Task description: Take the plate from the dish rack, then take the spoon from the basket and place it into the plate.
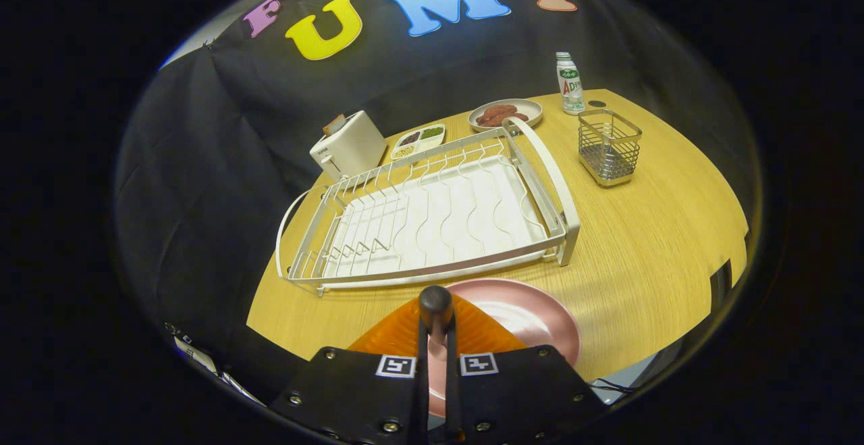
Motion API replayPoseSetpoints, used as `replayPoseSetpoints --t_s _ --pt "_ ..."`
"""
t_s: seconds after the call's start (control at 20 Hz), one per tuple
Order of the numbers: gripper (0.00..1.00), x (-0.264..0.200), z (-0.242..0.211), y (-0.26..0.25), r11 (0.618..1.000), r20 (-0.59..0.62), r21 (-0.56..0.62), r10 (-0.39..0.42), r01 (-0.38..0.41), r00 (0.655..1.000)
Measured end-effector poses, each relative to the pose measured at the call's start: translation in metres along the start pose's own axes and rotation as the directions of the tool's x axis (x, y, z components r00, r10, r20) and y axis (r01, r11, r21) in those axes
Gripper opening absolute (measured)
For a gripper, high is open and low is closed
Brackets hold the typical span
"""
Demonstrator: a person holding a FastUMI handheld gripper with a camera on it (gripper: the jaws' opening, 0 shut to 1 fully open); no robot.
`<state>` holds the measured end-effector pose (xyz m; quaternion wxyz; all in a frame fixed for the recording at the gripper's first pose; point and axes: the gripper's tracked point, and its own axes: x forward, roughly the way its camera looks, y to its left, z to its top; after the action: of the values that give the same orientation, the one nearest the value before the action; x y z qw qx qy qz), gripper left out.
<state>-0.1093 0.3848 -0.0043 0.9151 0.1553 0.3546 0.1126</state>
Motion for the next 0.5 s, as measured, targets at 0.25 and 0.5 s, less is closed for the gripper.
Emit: replayPoseSetpoints --t_s 0.25,0.5 --pt "0.10 0.006 0.000 0.007 0.999 0.009 -0.034 0.010 -0.010 1.000" --pt "0.16 -0.010 0.015 0.003 0.998 0.041 -0.058 0.012 -0.010 0.999"
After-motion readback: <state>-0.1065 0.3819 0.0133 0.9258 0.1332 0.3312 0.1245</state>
